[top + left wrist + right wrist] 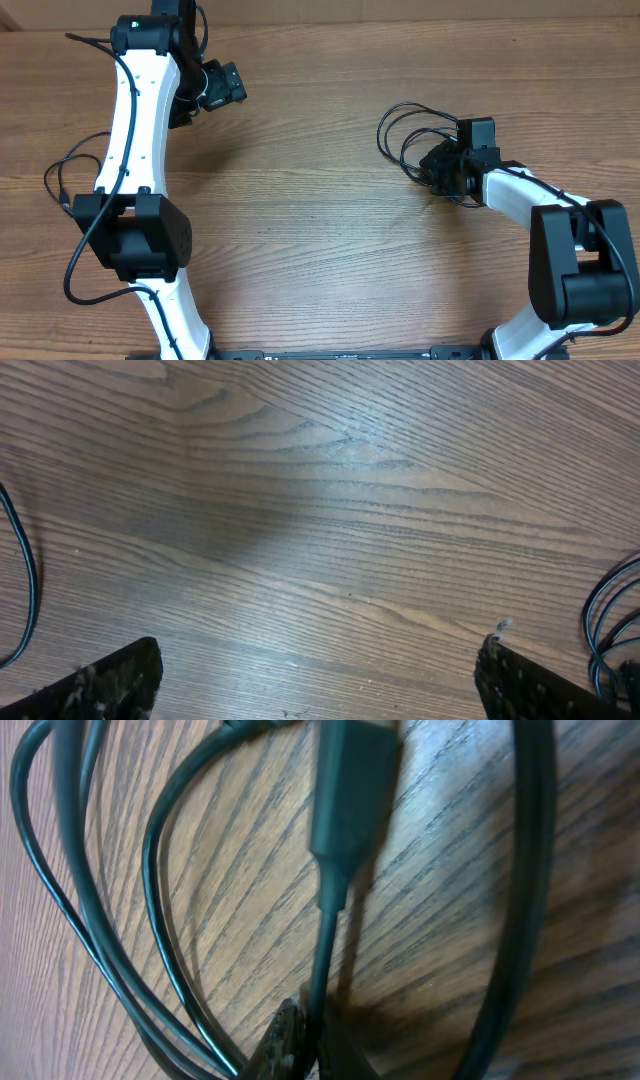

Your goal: Untangle cables

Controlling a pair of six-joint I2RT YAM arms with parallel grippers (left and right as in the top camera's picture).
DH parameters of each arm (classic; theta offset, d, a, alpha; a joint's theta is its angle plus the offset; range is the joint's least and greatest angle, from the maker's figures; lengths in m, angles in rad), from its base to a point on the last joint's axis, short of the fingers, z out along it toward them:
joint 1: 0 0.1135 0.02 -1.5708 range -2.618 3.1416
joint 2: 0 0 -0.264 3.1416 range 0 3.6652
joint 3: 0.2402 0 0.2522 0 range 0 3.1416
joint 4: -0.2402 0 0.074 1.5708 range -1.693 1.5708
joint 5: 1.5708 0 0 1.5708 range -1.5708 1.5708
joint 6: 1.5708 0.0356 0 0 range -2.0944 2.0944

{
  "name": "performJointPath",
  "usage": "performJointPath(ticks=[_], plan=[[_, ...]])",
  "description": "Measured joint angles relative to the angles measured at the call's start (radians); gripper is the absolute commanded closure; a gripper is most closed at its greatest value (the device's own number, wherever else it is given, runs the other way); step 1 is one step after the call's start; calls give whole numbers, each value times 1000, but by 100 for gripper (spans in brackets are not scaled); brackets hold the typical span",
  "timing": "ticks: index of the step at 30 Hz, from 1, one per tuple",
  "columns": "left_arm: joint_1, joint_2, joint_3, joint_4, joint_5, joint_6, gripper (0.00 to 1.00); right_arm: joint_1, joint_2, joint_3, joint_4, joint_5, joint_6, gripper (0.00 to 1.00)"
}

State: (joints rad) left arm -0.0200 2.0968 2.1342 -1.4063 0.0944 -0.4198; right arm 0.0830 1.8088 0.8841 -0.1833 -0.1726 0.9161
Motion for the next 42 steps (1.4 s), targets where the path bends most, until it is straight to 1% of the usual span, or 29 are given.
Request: performJointPath(ticks=[22, 30, 39, 42], plan=[[0, 0, 0, 0, 0, 0, 1, 0, 1, 0, -18, -24, -5, 96], [0, 0, 0, 0, 0, 0, 1, 0, 1, 0, -8, -103, -106, 96], [0, 0, 0, 0, 0, 0, 1, 0, 1, 0, -11, -141, -150, 96], [0, 0, 0, 0, 0, 0, 0, 0, 1, 0, -12, -197, -187, 96]])
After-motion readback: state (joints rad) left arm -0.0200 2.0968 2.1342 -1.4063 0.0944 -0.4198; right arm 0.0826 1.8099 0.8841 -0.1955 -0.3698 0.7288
